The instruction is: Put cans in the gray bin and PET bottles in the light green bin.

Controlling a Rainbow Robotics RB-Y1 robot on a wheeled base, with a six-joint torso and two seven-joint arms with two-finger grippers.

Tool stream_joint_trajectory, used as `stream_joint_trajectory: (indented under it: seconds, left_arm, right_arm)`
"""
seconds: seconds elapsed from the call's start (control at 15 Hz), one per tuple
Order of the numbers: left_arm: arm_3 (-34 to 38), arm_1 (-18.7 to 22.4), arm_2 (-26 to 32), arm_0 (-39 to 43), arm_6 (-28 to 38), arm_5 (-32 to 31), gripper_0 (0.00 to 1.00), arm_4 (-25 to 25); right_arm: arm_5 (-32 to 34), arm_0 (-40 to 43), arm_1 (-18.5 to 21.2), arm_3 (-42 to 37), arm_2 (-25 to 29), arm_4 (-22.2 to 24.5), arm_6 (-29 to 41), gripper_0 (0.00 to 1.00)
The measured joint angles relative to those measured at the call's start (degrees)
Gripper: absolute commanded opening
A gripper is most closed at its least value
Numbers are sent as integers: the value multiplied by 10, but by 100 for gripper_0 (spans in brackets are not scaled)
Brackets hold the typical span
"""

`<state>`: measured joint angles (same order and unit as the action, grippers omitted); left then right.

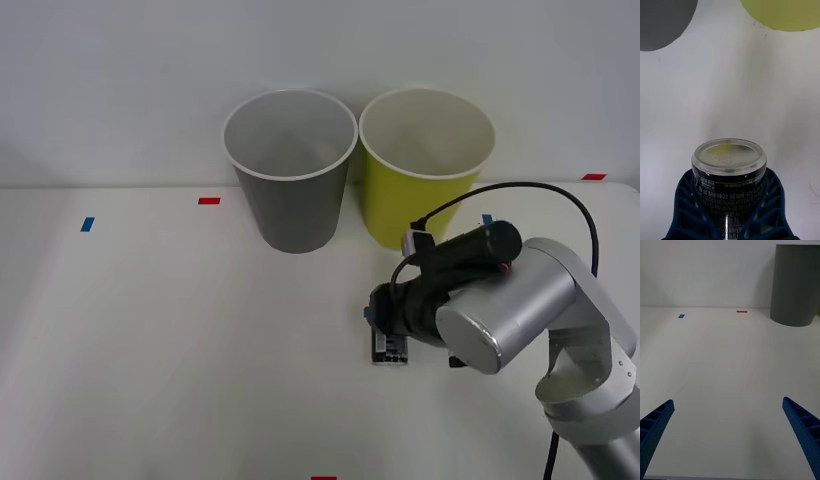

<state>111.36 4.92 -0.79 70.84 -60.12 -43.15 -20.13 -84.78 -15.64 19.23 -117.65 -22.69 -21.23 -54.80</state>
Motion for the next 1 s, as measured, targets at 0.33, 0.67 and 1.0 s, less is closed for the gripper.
stream_joint_trajectory:
  seconds: [0.33, 0.67, 1.0]
  left_arm:
    - [0, 0, 0, 0, 0, 0, 100, 0]
    - [0, 0, 0, 0, 0, 0, 100, 0]
    - [0, 0, 0, 0, 0, 0, 100, 0]
  right_arm:
    - [44, 61, -15, -79, 48, -5, -126, 0]
    - [93, 98, -31, -153, 68, -13, -182, 0]
    - [114, 101, -64, -189, 83, -14, -209, 0]
